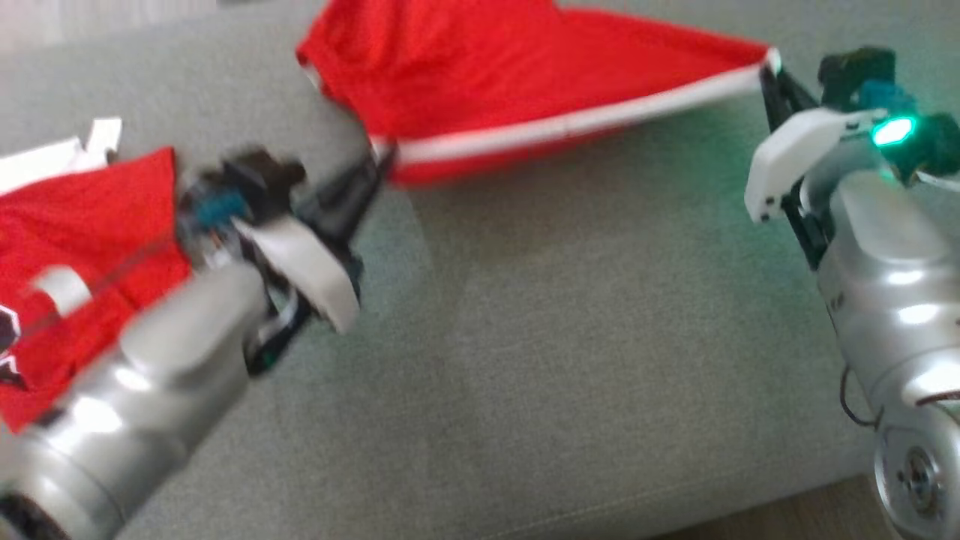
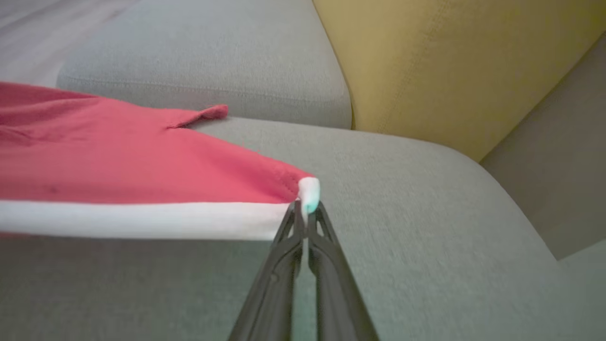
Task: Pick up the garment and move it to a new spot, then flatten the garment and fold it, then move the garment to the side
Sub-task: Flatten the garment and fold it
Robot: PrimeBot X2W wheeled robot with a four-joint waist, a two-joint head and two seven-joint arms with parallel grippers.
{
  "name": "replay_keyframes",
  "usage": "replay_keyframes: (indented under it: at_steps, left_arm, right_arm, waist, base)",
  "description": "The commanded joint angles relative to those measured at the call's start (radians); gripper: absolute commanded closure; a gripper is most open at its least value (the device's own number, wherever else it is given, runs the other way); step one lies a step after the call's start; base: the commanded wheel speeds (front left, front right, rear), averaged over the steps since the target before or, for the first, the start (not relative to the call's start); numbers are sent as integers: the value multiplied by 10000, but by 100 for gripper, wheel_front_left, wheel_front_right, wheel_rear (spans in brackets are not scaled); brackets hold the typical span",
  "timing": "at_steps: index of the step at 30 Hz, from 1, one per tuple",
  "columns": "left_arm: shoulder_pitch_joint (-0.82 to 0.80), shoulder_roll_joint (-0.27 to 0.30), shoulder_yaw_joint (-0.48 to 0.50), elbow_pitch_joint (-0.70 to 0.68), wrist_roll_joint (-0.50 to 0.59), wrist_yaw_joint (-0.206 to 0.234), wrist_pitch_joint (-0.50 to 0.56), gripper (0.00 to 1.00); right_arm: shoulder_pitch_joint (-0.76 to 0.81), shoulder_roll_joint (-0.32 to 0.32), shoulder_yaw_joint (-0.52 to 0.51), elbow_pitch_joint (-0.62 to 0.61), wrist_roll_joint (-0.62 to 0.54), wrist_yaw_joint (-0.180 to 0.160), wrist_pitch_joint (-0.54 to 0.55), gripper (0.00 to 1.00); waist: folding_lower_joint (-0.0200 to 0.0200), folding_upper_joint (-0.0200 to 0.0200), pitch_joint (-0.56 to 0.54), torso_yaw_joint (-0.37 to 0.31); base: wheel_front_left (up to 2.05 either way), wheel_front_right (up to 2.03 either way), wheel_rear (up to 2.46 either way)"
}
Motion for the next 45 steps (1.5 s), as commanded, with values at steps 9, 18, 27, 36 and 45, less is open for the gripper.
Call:
replay_keyframes:
  at_steps: [9, 18, 27, 36, 45]
  left_arm:
    - [1404, 338, -273, -1468, -73, 473, -292, 100]
    - [3098, 493, -708, -3165, -20, 1281, -115, 100]
    - [3824, 555, -737, -4102, 69, 2020, 172, 100]
    - [2908, 250, 116, -3790, -31, 2187, -94, 100]
    - [1986, -267, 513, -3138, 62, 1967, -218, 100]
  right_arm:
    - [1246, -621, 1361, -6, 1525, -9, 1007, 100]
    - [2866, -1452, 2590, -277, 3537, -9, 2236, 100]
    - [4254, -2838, 3013, -3445, 5534, -9, 2846, 100]
    - [3916, -2656, 1888, -6397, 4691, -9, 2906, 100]
    - [2794, -1889, 1248, -6748, 3323, -9, 3271, 100]
  waist:
    - [3, 0, -1627, 316]
    - [3, 0, -2537, 294]
    - [3, 0, -2602, 487]
    - [3, 0, -1479, 1095]
    - [3, 0, -536, 1696]
  base:
    - [0, 0, 0]
    - [0, 0, 0]
    - [0, 0, 0]
    - [0, 0, 0]
    - [0, 0, 0]
